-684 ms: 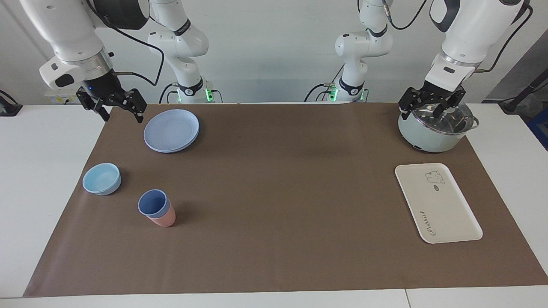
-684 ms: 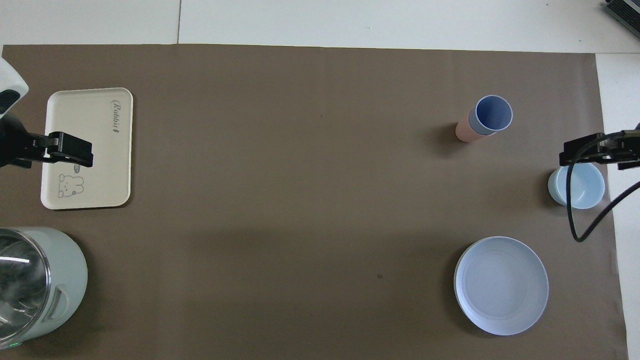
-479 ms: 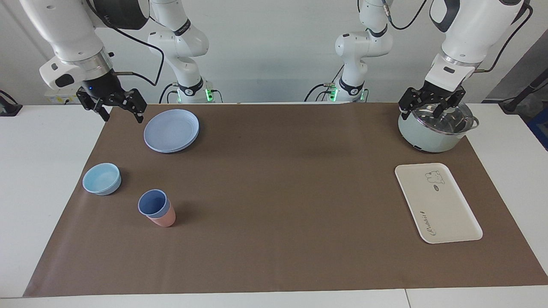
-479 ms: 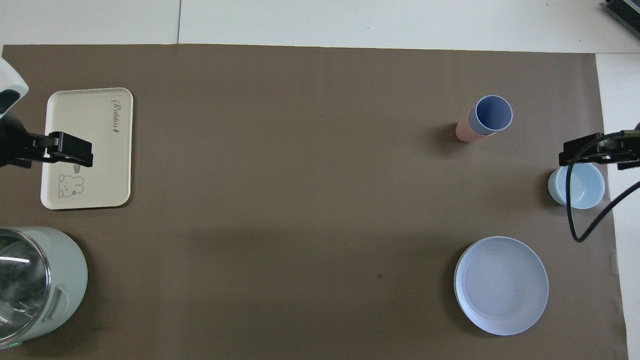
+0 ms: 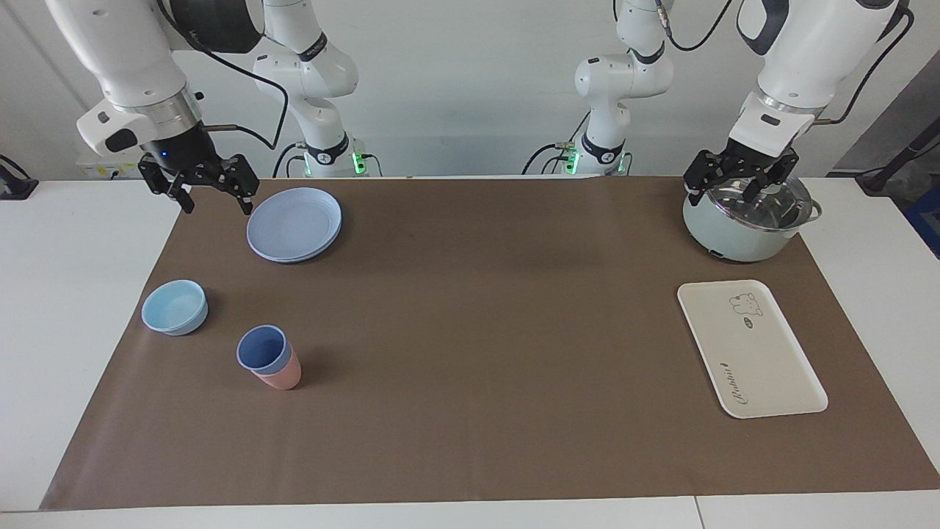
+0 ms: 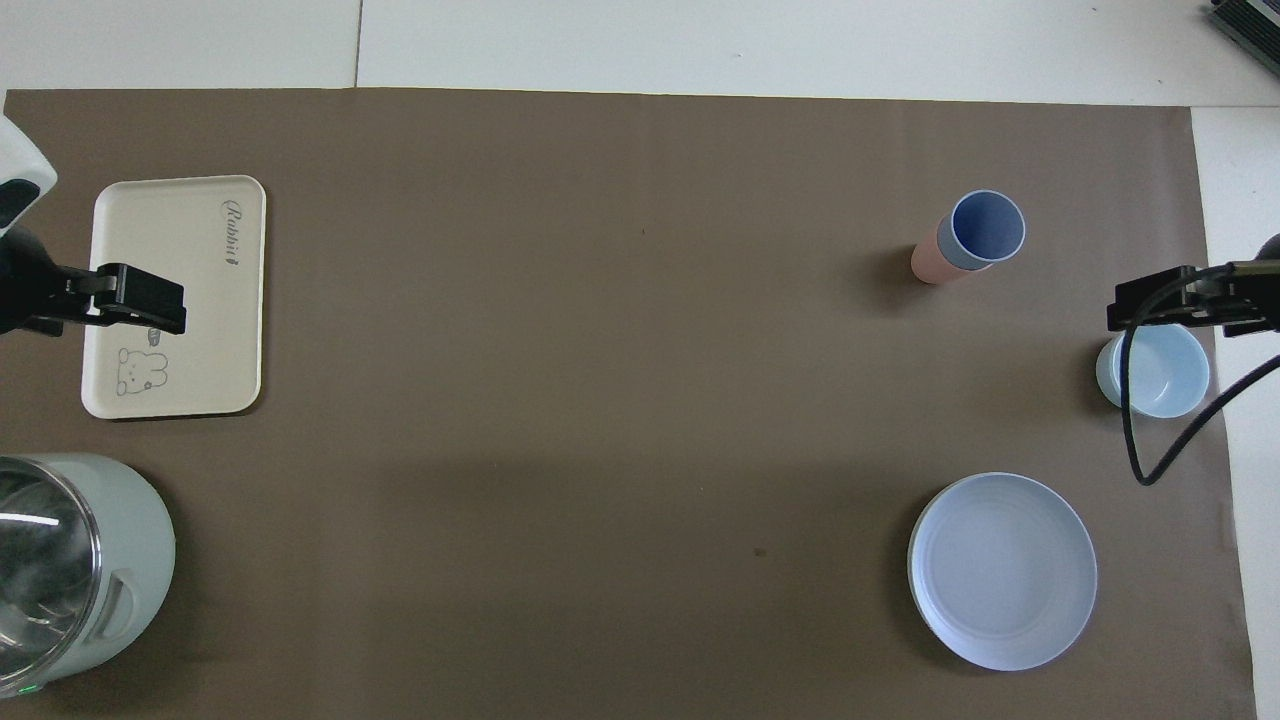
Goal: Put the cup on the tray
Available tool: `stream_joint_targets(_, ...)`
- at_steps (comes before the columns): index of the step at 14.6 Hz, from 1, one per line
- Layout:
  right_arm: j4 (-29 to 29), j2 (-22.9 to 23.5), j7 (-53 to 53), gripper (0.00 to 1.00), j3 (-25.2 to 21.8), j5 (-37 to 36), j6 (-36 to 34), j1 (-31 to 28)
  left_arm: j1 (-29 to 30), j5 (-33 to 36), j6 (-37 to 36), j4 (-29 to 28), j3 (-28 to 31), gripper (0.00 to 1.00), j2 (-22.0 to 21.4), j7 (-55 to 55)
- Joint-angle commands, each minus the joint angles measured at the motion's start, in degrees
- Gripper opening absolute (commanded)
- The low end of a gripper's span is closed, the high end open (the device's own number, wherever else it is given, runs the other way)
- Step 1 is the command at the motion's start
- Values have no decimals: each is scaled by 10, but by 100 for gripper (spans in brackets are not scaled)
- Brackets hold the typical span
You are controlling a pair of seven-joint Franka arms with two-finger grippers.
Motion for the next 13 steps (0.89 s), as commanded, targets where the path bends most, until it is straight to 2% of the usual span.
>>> stream_joint_targets(1, -84, -32, -144, 100, 2, 37, 103, -14, 1, 3, -4, -14, 2, 100, -15, -3)
stream_joint_targets(3, -105, -30, -240, 100, 1, 60, 147, -26, 1, 3, -5, -14, 2, 100, -15, -3)
stream_joint_targets(6, -146, -17, -402, 100, 1, 137, 221, -53, 1, 4, -5, -14, 2, 100, -15, -2)
stream_joint_targets(8, -163, -7, -506, 100, 1, 182, 242, -75, 1, 3, -4, -14, 2, 100, -15, -2)
stream_joint_targets(11, -176, 40, -725, 100, 0, 325, 282, -118, 1, 3, -5, -14, 2, 100, -16, -3)
stream_joint_targets(13, -177, 65, -805, 100, 0, 390, 287, -128, 1, 3, -4, -14, 2, 100, -15, -3)
